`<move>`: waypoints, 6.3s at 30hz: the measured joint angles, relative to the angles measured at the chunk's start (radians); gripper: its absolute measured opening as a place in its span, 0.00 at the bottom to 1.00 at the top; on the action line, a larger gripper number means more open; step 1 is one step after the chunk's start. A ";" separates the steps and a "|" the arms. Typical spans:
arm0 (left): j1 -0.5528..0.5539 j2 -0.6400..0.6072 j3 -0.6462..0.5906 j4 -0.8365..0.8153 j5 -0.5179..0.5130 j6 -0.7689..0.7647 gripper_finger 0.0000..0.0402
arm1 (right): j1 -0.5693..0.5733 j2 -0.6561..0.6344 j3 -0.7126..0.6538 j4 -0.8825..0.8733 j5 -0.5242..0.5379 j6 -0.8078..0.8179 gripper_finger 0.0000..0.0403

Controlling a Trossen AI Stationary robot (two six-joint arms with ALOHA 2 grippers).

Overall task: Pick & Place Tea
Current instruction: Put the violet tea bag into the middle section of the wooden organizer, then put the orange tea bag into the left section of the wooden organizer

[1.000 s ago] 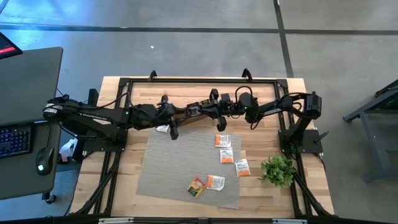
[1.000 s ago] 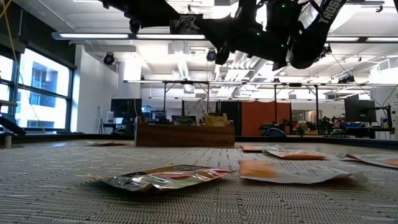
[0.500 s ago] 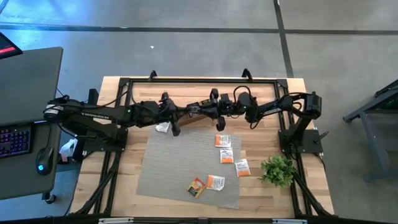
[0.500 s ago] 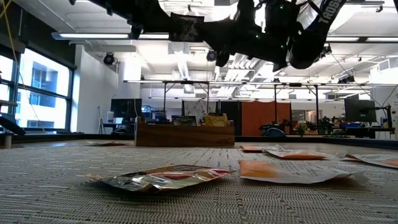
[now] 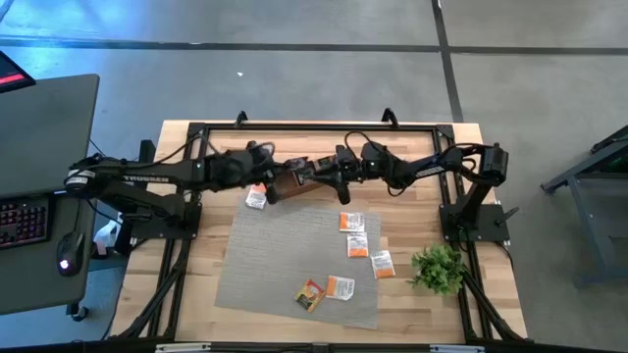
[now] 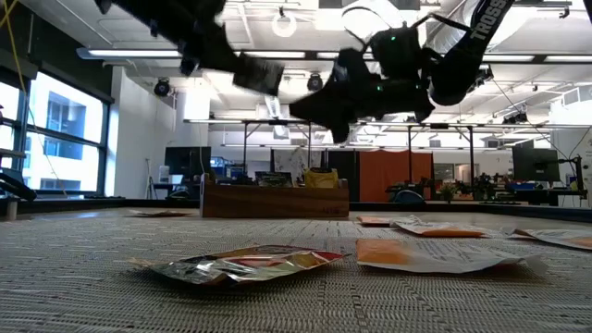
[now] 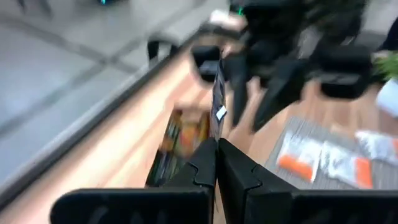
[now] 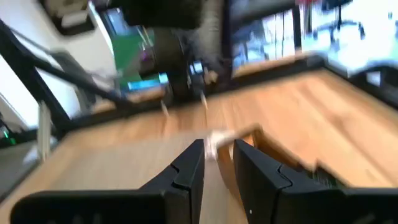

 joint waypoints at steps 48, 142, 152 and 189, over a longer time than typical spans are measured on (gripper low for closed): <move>0.273 0.640 0.549 -0.625 0.327 0.360 0.01 | 0.219 -0.001 0.000 -0.500 0.256 -0.371 0.21; 0.085 0.063 0.157 -0.578 -0.164 -0.150 0.02 | 0.203 -0.030 0.361 -0.875 0.663 -0.271 0.00; 0.085 0.063 0.157 -0.579 -0.164 -0.150 0.02 | 0.267 -0.227 0.361 -1.262 0.466 -0.231 0.03; 0.085 0.063 0.157 -0.577 -0.164 -0.157 0.02 | 0.251 -0.170 -0.077 -1.047 0.397 0.157 0.31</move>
